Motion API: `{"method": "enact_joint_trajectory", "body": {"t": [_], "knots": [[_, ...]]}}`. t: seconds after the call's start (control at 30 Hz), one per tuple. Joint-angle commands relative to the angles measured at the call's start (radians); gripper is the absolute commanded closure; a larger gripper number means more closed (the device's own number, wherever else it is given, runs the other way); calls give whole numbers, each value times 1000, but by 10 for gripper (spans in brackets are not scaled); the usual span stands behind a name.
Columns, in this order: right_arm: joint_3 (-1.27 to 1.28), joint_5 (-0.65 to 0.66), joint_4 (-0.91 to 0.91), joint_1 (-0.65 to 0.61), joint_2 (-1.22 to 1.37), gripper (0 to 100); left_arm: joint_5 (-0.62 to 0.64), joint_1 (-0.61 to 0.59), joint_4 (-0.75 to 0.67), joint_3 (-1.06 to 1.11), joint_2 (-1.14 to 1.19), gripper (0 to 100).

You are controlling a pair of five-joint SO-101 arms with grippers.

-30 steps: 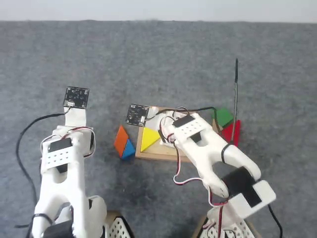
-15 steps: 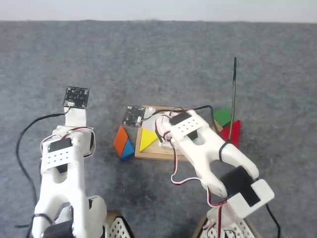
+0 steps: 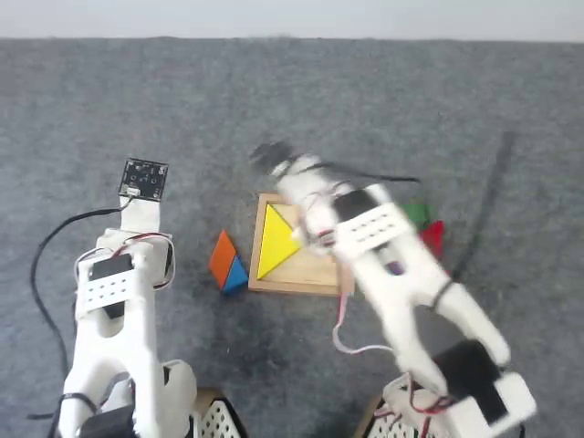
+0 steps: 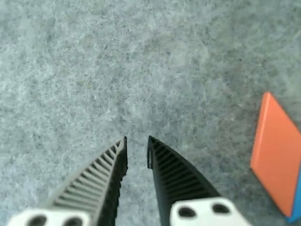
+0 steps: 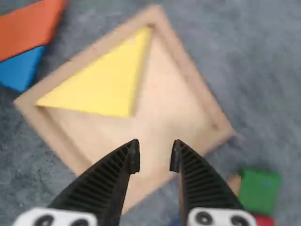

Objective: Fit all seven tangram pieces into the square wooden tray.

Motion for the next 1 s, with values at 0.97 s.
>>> {"method": "enact_joint_trajectory", "body": {"t": [0.97], "knots": [[259,-583,-196,498,128,641,-12,-3,-23,-2,-28,931]]}}
